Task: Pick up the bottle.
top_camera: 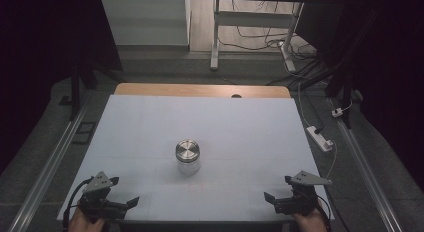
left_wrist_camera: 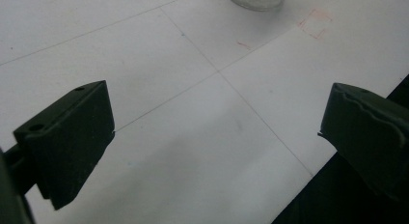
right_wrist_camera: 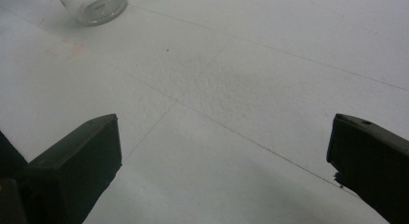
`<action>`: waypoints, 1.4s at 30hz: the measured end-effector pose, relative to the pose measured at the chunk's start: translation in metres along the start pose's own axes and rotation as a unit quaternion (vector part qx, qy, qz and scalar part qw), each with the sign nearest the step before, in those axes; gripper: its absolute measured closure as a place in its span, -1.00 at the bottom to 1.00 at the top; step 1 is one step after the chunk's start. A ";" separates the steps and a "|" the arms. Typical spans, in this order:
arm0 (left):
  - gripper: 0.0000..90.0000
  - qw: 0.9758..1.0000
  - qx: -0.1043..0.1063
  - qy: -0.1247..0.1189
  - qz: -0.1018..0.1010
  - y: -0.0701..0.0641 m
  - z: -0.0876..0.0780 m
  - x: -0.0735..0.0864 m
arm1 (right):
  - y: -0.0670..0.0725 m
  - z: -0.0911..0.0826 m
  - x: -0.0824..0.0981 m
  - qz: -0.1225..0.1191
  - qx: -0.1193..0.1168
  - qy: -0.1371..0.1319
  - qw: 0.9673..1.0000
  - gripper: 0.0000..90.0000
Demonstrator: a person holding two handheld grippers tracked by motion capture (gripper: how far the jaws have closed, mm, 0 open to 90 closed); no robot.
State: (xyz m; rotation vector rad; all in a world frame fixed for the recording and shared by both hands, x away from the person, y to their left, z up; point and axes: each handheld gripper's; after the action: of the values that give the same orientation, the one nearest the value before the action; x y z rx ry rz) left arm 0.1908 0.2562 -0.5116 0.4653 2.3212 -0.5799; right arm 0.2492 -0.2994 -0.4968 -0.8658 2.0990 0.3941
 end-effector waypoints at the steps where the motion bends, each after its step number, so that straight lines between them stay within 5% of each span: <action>1: -1.00 1.000 0.000 0.000 0.000 0.000 0.000 0.000 | 0.000 0.000 0.000 0.000 0.000 0.000 1.000 -1.00; 13: -1.00 0.999 0.021 0.003 0.024 -0.004 0.012 -0.010 | -0.001 0.000 0.000 0.002 -0.002 -0.002 1.000 -1.00; 24: -1.00 0.997 0.066 -0.001 0.042 -0.003 0.029 -0.022 | -0.001 -0.002 0.001 0.007 -0.003 -0.010 1.000 -1.00; 42: -1.00 0.994 0.077 -0.016 0.079 -0.008 0.061 -0.047 | -0.001 -0.001 0.001 0.003 -0.006 -0.007 1.000 -1.00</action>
State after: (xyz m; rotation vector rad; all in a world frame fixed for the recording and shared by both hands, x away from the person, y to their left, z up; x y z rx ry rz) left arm 0.2524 0.2101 -0.5174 0.7008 2.1934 -0.6871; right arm 0.2490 -0.3008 -0.4968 -0.8619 2.0882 0.4151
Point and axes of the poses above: each handheld gripper's, and its own axes: z roughly forward along the jaws, x roughly out of its underside, y roughly to its left, and after that the axes turned 9 degrees about -z, right-handed
